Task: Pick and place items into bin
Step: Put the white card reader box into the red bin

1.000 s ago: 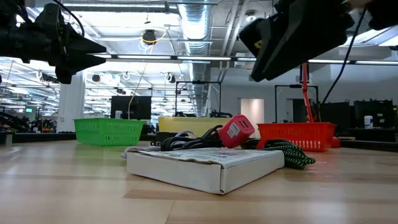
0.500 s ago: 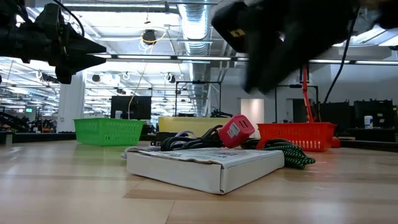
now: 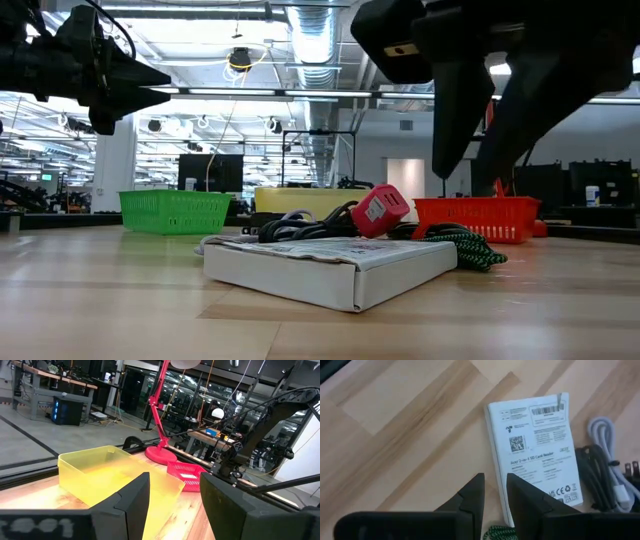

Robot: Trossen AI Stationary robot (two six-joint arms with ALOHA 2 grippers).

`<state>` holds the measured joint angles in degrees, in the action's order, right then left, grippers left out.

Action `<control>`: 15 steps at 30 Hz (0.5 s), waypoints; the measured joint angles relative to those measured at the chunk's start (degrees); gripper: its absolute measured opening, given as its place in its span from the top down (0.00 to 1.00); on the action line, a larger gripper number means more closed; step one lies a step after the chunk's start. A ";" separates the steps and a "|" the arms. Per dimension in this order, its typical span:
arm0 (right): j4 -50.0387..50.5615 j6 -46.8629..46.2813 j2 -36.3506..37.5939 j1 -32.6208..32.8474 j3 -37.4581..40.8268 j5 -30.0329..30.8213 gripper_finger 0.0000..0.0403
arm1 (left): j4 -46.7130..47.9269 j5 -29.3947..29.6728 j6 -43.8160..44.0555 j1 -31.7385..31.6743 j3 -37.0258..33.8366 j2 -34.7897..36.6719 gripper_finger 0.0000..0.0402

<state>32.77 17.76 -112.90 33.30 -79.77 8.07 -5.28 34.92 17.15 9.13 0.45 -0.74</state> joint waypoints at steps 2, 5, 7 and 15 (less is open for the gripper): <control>-1.16 1.57 0.00 0.34 0.28 0.01 0.81 | 0.02 0.00 0.00 0.00 0.00 -0.02 0.59; -2.21 2.20 0.00 0.48 0.48 1.07 0.81 | 0.00 0.00 0.00 0.00 0.00 -0.01 0.59; -3.07 2.27 0.04 0.46 0.48 1.34 0.81 | 0.00 0.00 0.00 0.00 0.00 -0.02 0.59; -4.16 2.29 0.04 0.44 0.48 1.47 0.81 | 0.01 0.00 0.00 0.00 0.00 -0.02 0.59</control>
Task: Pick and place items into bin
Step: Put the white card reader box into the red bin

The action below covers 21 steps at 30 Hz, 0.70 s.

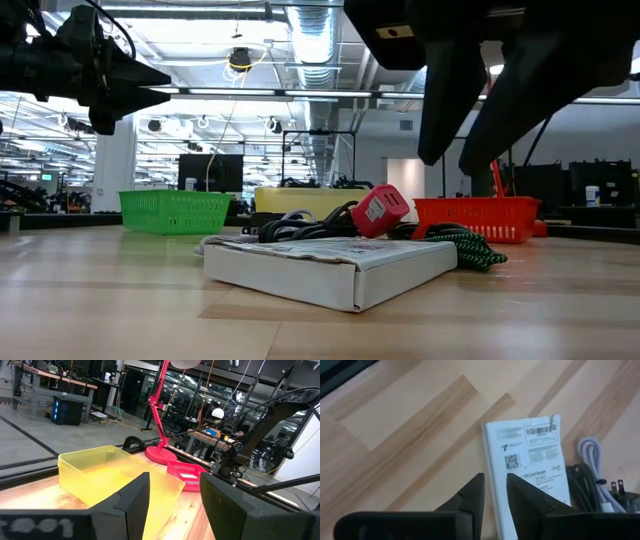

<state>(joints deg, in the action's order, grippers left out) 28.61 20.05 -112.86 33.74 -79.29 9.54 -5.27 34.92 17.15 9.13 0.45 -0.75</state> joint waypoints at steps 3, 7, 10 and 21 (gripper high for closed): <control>-1.20 0.02 0.00 0.00 0.00 0.00 0.81 | 0.01 -0.01 0.00 0.00 0.02 0.00 0.59; -1.68 -0.02 0.00 0.00 0.00 0.00 0.81 | 0.00 0.00 0.00 0.00 0.00 0.00 0.59; -2.24 -0.02 0.00 0.00 0.00 -0.02 0.81 | 0.01 0.00 0.00 0.00 0.00 0.00 0.59; -4.94 0.63 -4.86 -0.11 0.25 0.70 0.81 | 0.01 0.00 0.00 0.00 0.00 -0.01 0.59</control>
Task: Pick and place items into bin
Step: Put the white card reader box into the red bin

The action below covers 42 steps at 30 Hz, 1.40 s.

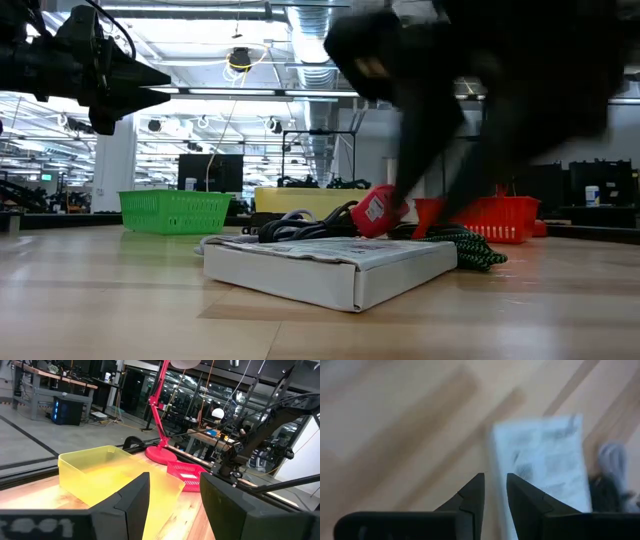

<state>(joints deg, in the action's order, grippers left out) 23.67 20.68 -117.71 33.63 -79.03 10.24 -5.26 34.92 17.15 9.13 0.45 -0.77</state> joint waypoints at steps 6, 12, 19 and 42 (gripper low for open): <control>-3.59 1.66 -2.85 -0.48 -0.62 1.50 0.81 | -0.02 -0.04 0.00 0.00 0.00 -0.26 0.59; -3.81 2.32 -3.31 -1.35 -0.60 2.04 0.81 | 0.00 0.00 0.00 0.00 0.00 -0.34 0.59; -3.71 2.36 -3.66 -2.72 -0.37 0.99 0.81 | 0.00 -0.04 0.00 0.00 0.00 -0.36 0.59; -13.98 -8.86 -9.95 -2.94 -0.91 -5.40 0.99 | 0.02 -0.04 0.00 0.00 0.02 -0.36 0.59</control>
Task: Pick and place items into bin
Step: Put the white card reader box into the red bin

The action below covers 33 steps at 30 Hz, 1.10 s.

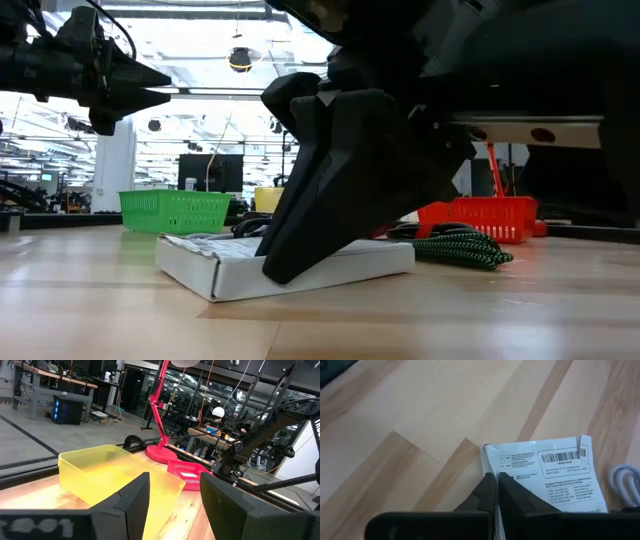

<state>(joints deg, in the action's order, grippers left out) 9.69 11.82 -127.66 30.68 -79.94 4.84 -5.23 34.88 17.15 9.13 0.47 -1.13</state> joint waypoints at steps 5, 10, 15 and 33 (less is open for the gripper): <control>-0.75 -1.43 -0.01 1.19 0.00 0.39 1.00 | 0.00 0.02 0.00 0.00 0.00 0.00 0.59; 3.33 -1.97 3.75 2.49 0.83 0.93 1.00 | 0.00 0.00 0.00 0.00 0.00 0.00 0.59; 6.83 -1.42 7.56 3.61 1.27 4.93 1.00 | 0.00 0.02 0.00 0.00 0.00 0.00 0.59; 17.14 -1.39 17.98 4.67 0.92 23.70 1.00 | 0.00 0.02 0.00 0.00 -0.02 0.00 0.59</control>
<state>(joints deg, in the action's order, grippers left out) 26.83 10.43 -109.68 35.35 -79.02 28.54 -5.23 34.89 17.15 9.13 0.45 -1.13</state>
